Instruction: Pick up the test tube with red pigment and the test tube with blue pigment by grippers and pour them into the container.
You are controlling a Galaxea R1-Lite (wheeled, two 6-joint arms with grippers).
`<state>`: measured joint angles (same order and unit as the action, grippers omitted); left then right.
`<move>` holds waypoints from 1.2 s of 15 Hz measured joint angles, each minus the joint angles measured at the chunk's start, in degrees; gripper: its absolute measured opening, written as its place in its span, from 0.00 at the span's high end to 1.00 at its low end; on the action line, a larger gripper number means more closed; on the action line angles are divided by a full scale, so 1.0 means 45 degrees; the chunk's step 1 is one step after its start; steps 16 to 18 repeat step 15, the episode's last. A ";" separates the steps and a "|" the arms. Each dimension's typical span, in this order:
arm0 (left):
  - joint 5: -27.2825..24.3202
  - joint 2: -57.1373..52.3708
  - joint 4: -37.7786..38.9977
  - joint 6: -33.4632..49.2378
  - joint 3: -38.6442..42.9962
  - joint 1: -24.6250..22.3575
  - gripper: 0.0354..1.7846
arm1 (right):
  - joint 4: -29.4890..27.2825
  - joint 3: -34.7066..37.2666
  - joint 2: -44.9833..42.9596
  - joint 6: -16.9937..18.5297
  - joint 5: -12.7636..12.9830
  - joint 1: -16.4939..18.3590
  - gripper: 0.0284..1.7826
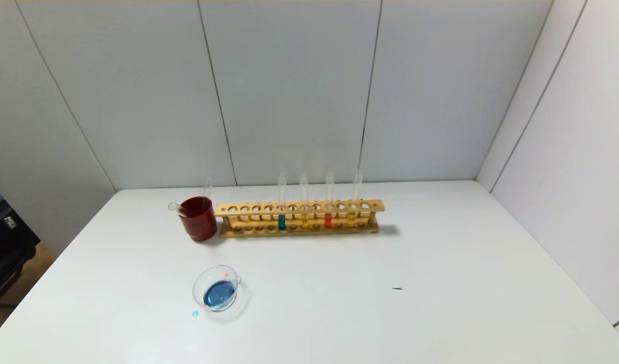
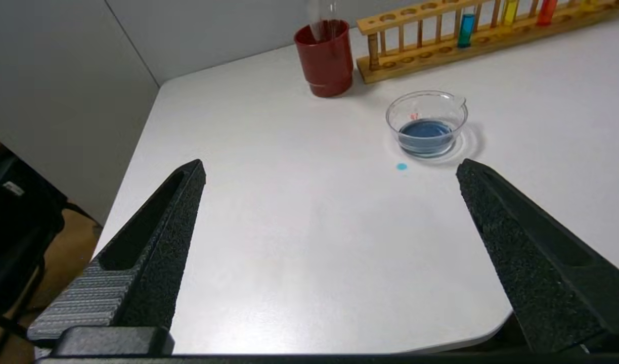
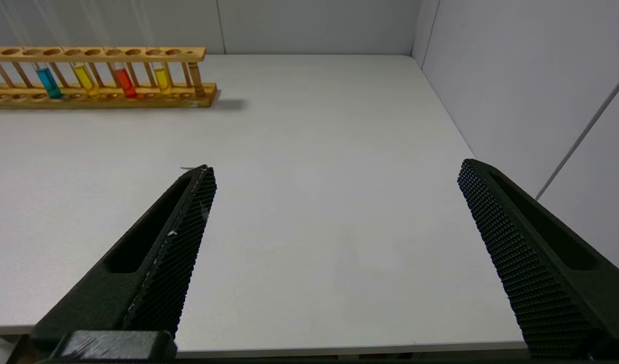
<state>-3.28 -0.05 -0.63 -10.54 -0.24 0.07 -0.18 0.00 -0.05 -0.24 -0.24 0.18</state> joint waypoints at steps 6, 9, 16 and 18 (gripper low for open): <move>0.0106 -0.0011 -0.0005 0.1173 0.0033 0.0005 0.02 | 0.0000 0.0000 0.0000 0.0000 0.0000 0.0000 0.02; 0.0198 -0.0011 -0.0016 0.1327 0.0043 0.0005 0.02 | 0.0005 0.0000 0.0000 -0.0005 0.0000 0.0000 0.02; 0.0387 -0.0011 -0.0041 0.1774 0.0049 0.0000 0.02 | 0.0000 0.0000 0.0000 -0.0014 -0.0019 -0.0005 0.02; 0.0387 -0.0011 -0.0041 0.1774 0.0049 0.0000 0.02 | 0.0000 0.0000 0.0000 -0.0014 -0.0019 -0.0005 0.02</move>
